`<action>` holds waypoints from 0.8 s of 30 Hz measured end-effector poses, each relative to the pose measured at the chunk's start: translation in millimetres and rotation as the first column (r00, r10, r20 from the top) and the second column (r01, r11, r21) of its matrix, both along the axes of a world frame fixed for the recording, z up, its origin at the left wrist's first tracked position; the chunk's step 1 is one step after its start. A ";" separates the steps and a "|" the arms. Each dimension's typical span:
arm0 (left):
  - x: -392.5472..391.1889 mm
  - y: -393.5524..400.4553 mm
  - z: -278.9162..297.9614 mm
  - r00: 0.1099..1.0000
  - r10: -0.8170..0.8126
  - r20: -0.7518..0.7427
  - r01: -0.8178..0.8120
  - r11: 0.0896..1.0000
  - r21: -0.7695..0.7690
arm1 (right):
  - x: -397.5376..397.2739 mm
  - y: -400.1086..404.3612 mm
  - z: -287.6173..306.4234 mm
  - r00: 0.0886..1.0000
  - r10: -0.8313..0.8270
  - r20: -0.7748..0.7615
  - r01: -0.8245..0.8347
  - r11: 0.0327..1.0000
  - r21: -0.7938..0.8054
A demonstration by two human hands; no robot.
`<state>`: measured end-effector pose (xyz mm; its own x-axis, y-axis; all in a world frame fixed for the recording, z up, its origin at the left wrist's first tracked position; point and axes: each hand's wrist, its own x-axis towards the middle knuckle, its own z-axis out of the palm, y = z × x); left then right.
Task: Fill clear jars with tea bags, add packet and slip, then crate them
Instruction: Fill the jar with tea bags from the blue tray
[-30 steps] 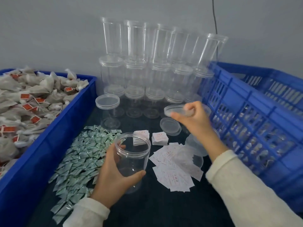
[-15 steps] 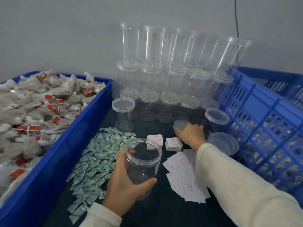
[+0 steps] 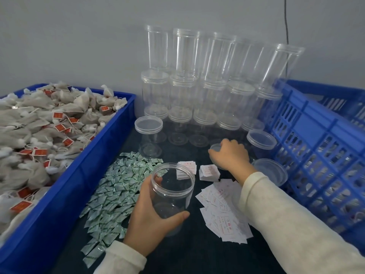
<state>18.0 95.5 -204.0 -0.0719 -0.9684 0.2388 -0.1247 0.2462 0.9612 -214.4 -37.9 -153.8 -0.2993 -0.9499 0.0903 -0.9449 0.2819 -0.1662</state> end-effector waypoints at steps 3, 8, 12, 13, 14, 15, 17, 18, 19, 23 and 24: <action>2.0 -1.4 4.4 1.000 0.025 0.001 -0.025 1.000 -0.003 | 22.0 24.5 16.2 0.964 0.158 0.214 -0.138 0.985 -0.104; 8.5 -1.4 16.8 0.994 0.101 0.029 -0.099 0.994 -0.053 | 59.3 75.3 33.5 0.617 0.347 0.707 -0.378 0.918 -0.120; 16.7 2.9 28.2 0.991 0.132 0.029 -0.130 0.989 -0.077 | 79.3 105.8 28.8 0.309 0.459 0.833 -0.583 0.783 -0.216; 18.0 5.2 30.8 0.991 0.133 0.032 -0.130 0.988 -0.084 | 83.8 110.2 24.8 0.260 0.485 0.835 -0.620 0.747 -0.240; 19.5 7.6 33.6 0.990 0.131 0.044 -0.127 0.988 -0.085 | 88.5 113.7 20.7 0.231 0.513 0.827 -0.641 0.720 -0.268; 21.3 10.0 36.2 0.991 0.122 0.064 -0.116 0.990 -0.083 | 92.2 115.6 16.4 0.219 0.543 0.811 -0.641 0.707 -0.299; 26.0 13.4 42.7 0.988 0.080 0.134 -0.072 0.995 -0.064 | 97.1 116.9 10.6 0.205 0.574 0.793 -0.605 0.711 -0.358; 30.0 14.6 48.9 0.982 0.044 0.186 -0.037 0.998 -0.044 | 98.4 116.8 9.6 0.188 0.579 0.793 -0.584 0.716 -0.384; 34.5 15.2 57.2 0.970 -0.002 0.245 0.007 1.000 -0.018 | 99.2 116.7 9.1 0.170 0.581 0.796 -0.565 0.719 -0.404; 67.1 15.2 104.4 0.685 -0.086 0.724 0.055 0.996 0.066 | 103.4 114.0 11.5 0.151 0.590 0.794 -0.526 0.727 -0.440; 81.1 14.1 117.9 0.570 -0.073 0.819 0.021 0.997 0.074 | 106.1 113.2 13.3 0.170 0.603 0.779 -0.530 0.722 -0.444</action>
